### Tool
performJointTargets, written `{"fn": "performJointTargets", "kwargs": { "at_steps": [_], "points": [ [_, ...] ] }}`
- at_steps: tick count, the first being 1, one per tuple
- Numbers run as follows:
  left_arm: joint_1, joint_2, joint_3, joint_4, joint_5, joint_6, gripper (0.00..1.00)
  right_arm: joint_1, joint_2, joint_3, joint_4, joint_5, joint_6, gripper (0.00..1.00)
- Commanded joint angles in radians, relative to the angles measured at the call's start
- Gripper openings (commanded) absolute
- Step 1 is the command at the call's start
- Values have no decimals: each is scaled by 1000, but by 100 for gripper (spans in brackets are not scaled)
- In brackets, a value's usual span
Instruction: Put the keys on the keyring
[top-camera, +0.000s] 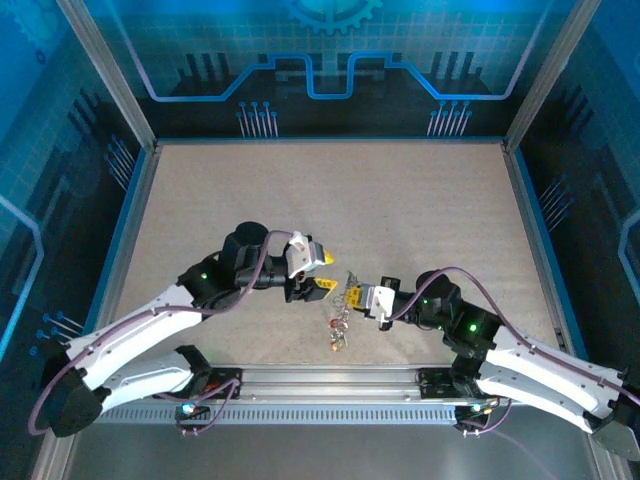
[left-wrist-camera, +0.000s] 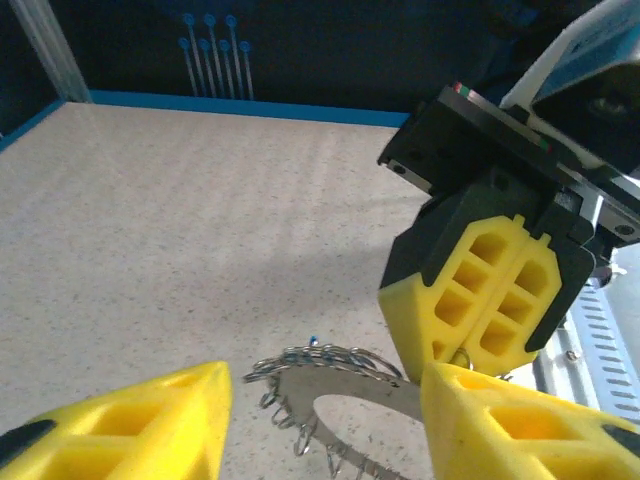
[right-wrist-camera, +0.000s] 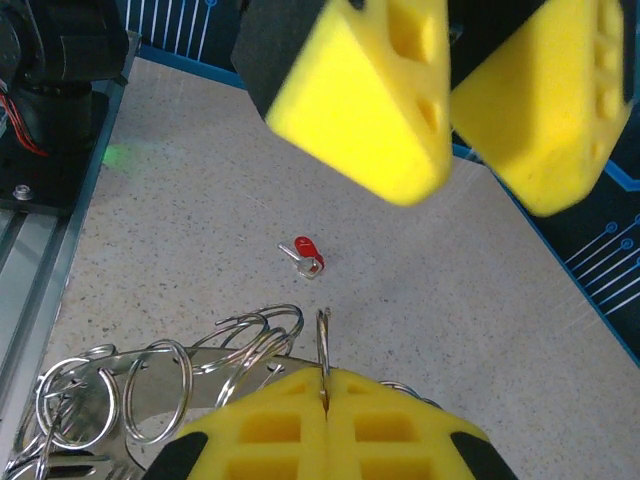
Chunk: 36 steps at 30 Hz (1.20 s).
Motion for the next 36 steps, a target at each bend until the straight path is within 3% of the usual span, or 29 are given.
{"fn": "performJointTargets", "kwargs": {
  "at_steps": [1,5,9,14,24,30,36],
  "points": [
    [1,40,-26,80,155,-168,49,-4,6,51,46,18,-21,0],
    [1,7,-116,187,241,-196,44,-17,5,52,54,14,-8,0],
    [2,-37,-177,252,267,-221,52,-36,5,56,56,-15,3,0],
    [0,7,-153,231,390,-189,57,-44,19,57,73,-45,8,0],
    [0,18,-143,170,388,-115,59,-45,39,71,74,-57,8,0],
    [-17,-12,-153,115,383,-62,46,-51,56,76,79,-23,24,0],
    [-56,-72,-180,90,339,31,47,-61,80,83,85,-29,39,0]
  ]
}}
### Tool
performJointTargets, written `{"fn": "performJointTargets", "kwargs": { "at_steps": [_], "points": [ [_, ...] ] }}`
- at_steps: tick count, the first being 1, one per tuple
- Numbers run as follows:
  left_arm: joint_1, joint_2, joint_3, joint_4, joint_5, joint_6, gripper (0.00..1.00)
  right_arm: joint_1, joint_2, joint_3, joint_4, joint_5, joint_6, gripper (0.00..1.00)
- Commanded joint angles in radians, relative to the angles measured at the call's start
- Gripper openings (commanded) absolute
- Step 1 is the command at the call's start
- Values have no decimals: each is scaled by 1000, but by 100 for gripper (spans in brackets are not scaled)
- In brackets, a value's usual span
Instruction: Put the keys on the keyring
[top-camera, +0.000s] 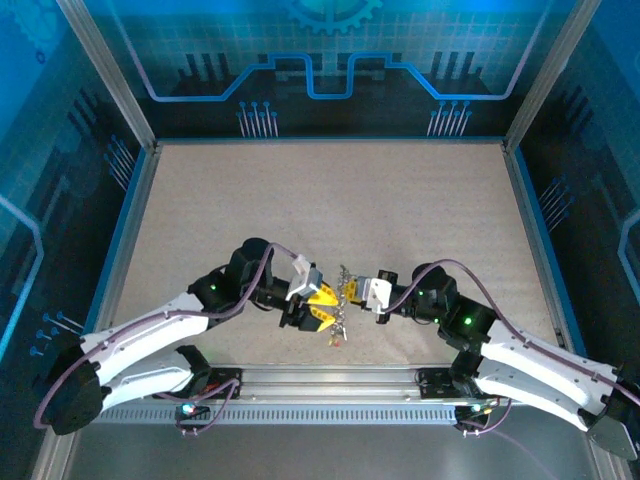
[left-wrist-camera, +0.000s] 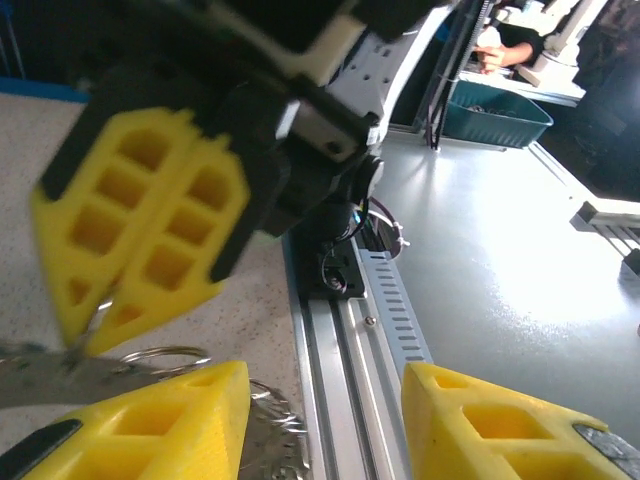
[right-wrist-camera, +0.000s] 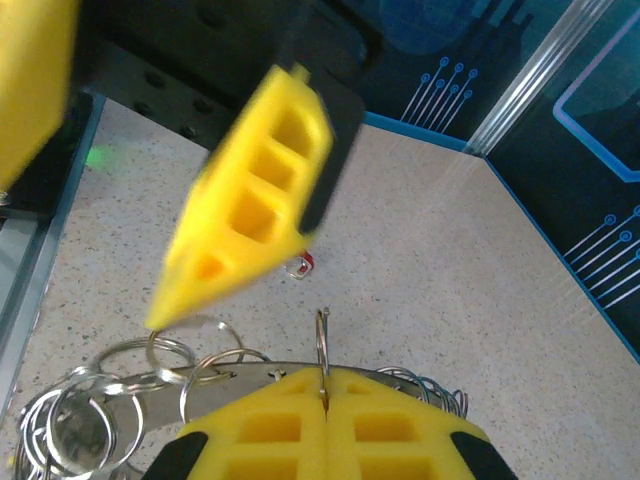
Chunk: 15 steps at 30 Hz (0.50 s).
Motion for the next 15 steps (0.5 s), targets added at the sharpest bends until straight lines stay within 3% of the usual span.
{"fn": "performJointTargets", "kwargs": {
  "at_steps": [1,6,10,15],
  "points": [
    [-27,-44,-12,-32,0,98,48,-17,5,50,62,6,28,0],
    [-41,-59,4,-91,-51,114,51,-24,7,49,73,-13,26,0],
    [-35,-132,3,-92,-199,112,56,-26,-3,48,68,-46,16,0],
    [-18,-173,5,-68,-380,123,54,-30,-7,55,56,-84,7,0]
  ]
}}
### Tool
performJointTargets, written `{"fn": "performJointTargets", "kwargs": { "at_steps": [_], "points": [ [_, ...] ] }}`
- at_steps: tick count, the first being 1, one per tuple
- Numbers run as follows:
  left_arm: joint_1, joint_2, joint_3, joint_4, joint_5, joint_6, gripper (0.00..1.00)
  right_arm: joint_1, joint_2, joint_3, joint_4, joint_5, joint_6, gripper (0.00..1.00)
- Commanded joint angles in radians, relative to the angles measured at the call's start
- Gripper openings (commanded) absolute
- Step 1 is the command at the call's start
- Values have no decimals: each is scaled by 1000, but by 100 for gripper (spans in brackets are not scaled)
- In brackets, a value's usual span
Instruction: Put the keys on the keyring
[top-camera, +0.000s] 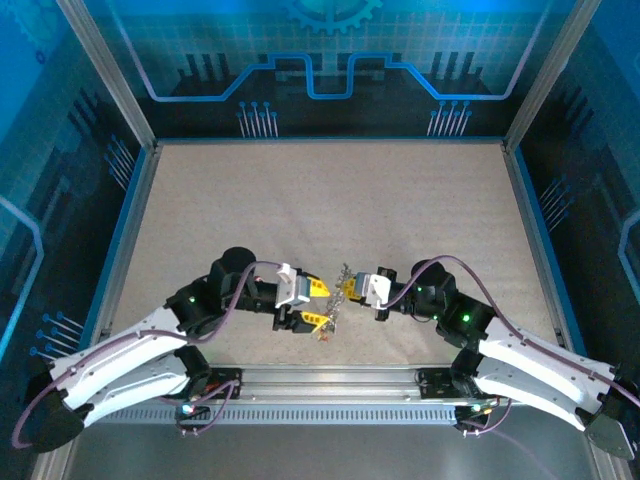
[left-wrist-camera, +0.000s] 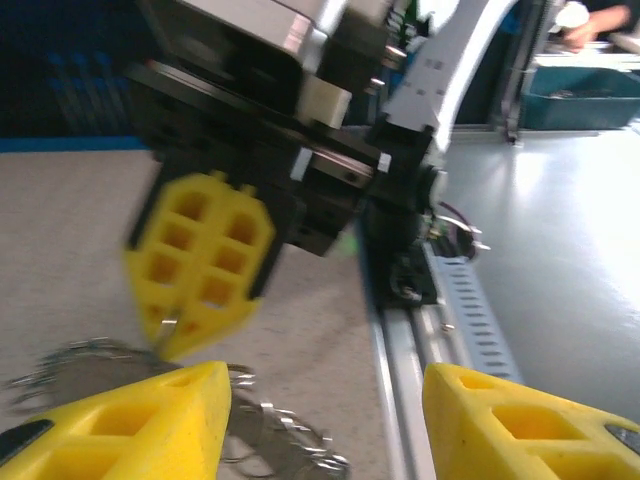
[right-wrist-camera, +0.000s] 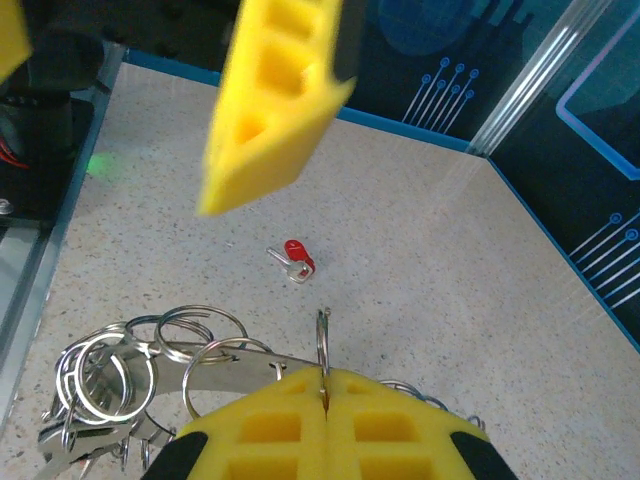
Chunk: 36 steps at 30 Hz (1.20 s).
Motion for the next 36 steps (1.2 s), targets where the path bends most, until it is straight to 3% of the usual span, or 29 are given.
{"fn": "performJointTargets", "kwargs": {
  "at_steps": [1,7,22,31,34,36],
  "points": [
    [10,0,12,-9,-139,54,54,-12,-19,47,50,-50,-1,0],
    [10,78,54,-48,-83,110,48,-13,-5,58,57,-68,6,0],
    [9,163,143,-144,-70,206,33,-12,33,76,34,-101,-7,0],
    [9,183,162,-190,-86,240,4,-10,42,81,20,-106,-13,0],
    [9,194,170,-197,-85,244,4,-10,42,80,21,-108,-11,0],
    [9,197,173,-199,-86,249,10,-10,41,79,24,-113,-10,0]
  ]
}}
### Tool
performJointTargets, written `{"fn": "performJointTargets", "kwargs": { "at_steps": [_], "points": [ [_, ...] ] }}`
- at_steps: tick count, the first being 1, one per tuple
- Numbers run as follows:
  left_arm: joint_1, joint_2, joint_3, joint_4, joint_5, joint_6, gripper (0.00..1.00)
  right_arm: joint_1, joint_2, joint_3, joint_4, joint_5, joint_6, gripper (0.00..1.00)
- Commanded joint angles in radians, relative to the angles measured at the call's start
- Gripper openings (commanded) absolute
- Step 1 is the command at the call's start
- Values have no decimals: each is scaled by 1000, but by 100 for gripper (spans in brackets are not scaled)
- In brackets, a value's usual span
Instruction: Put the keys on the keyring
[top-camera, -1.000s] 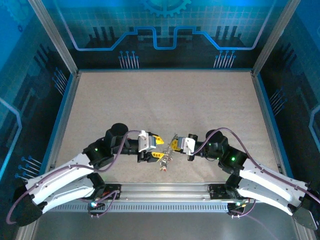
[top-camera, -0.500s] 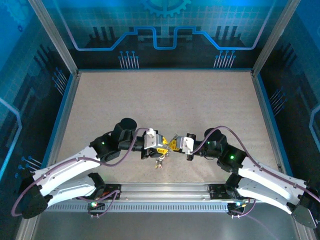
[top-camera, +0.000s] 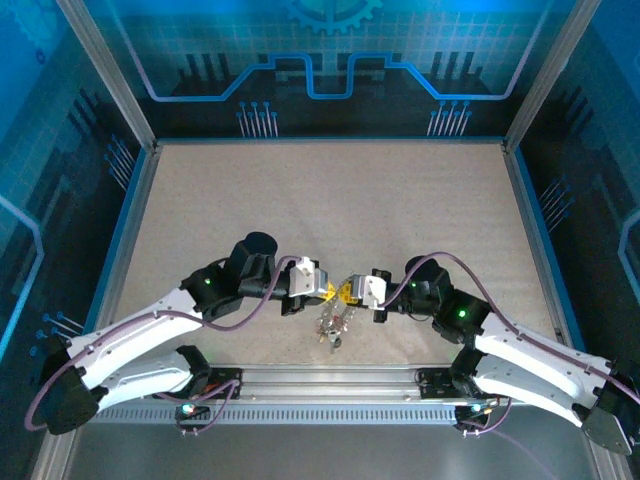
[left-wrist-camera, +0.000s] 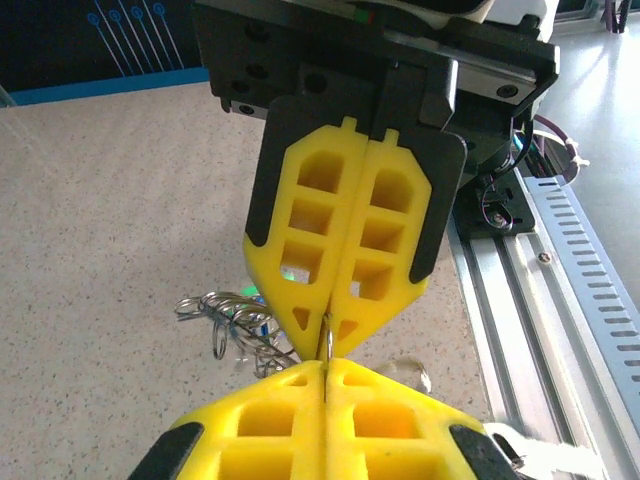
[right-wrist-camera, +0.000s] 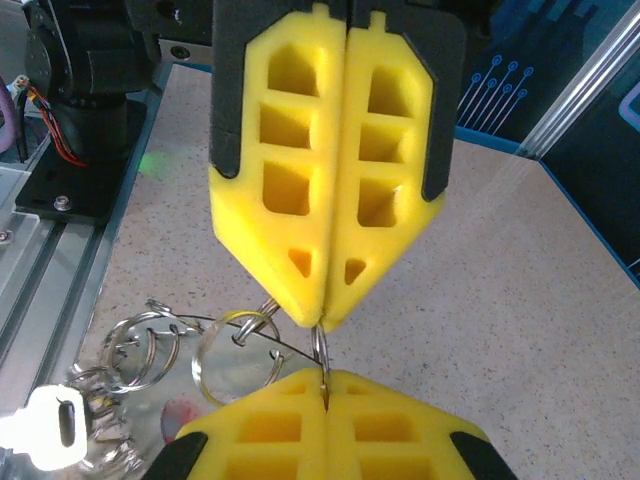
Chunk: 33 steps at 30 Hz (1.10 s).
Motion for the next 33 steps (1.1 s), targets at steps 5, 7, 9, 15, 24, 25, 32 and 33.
{"fn": "performJointTargets", "kwargs": {
  "at_steps": [5,7,9,15,24,25,32,33],
  "points": [
    [-1,-5,22,-32,23,43,39,-7,-23,29,91,-35,2,0],
    [0,-32,0,-13,31,54,42,-8,-42,8,123,-48,7,0],
    [0,-69,-31,8,21,49,44,-8,-69,-22,165,-58,15,0],
    [0,-153,-64,-16,20,43,41,-9,-151,-104,281,-123,-4,0],
    [0,-226,-23,-123,-318,-390,59,-9,-245,-149,295,-233,-83,0],
    [-1,-226,-12,-155,-384,-450,64,-9,-251,-154,294,-235,-91,0],
    [90,-212,20,-443,-578,-848,69,-10,-245,-121,237,-225,-150,0],
    [114,-205,20,-478,-581,-893,68,-10,-236,-118,237,-223,-155,0]
  ]
}}
